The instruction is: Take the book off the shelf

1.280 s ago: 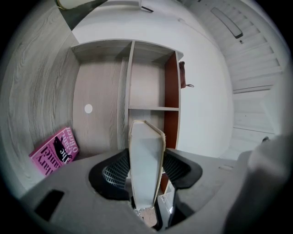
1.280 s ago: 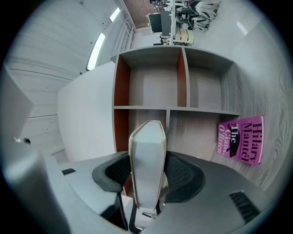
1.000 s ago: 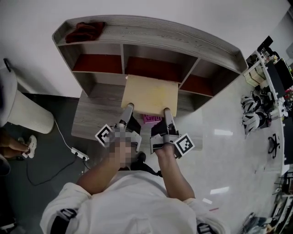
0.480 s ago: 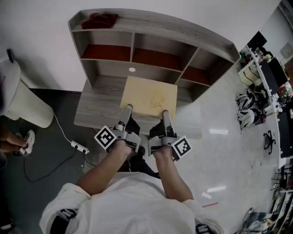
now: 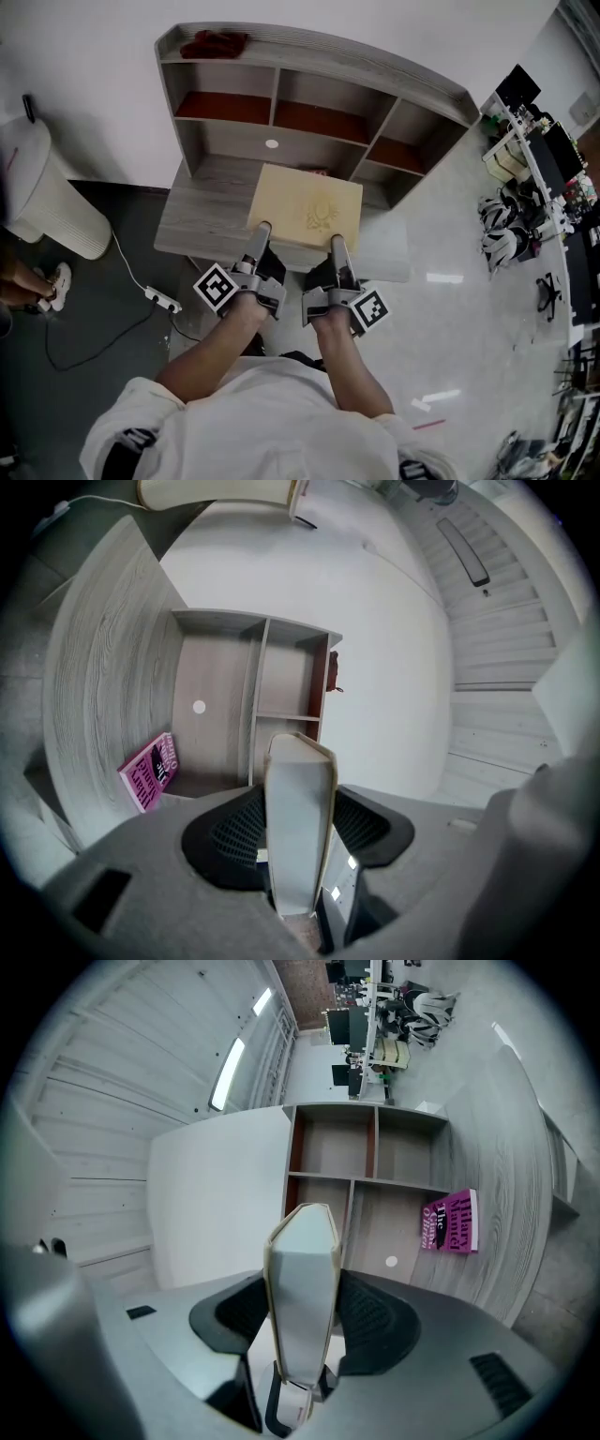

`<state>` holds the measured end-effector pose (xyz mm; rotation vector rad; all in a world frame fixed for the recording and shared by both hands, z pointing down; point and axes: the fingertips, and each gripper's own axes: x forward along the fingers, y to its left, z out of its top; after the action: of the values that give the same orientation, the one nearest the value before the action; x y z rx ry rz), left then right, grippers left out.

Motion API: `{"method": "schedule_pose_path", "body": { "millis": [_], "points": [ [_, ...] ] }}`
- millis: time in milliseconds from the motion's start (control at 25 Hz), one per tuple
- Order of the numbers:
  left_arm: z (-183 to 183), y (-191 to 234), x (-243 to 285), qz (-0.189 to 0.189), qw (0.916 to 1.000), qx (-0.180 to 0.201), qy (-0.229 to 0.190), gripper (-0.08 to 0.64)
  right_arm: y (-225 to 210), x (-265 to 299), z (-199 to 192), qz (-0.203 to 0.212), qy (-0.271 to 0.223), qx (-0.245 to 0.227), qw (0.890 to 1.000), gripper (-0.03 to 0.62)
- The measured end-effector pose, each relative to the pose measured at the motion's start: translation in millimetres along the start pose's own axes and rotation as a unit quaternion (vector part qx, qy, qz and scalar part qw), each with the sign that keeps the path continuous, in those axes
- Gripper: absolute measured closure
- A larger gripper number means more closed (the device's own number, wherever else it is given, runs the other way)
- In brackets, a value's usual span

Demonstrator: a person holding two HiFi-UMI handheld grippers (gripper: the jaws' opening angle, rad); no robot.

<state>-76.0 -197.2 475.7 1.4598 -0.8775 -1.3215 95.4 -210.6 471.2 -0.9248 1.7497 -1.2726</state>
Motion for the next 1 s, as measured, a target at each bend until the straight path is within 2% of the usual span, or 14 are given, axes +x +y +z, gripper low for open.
{"method": "schedule_pose_path", "body": {
  "millis": [280, 600, 760, 1000],
  "points": [
    [-25.4, -13.2, -24.5, -0.002, 0.9999, 0.010, -0.006, 0.334, 4.0, -32.8, 7.4, 0.006, 0.008, 0.005, 1.000, 0.371],
    [-71.6, -28.9, -59.6, -0.005, 0.9997, 0.010, -0.020, 0.334, 15.0, -83.5, 24.7, 0.022, 0.024, 0.005, 0.999, 0.370],
    [-103.2, -32.4, -94.0, -0.006, 0.9995, 0.018, -0.026, 0.334, 14.3, -128.1, 31.1, 0.021, 0.034, 0.008, 0.999, 0.371],
    [-113.6, -31.6, -108.7, 0.003, 0.9993, 0.019, -0.032, 0.334, 11.0, -144.3, 31.3, 0.021, 0.042, 0.011, 0.999, 0.371]
  ]
}}
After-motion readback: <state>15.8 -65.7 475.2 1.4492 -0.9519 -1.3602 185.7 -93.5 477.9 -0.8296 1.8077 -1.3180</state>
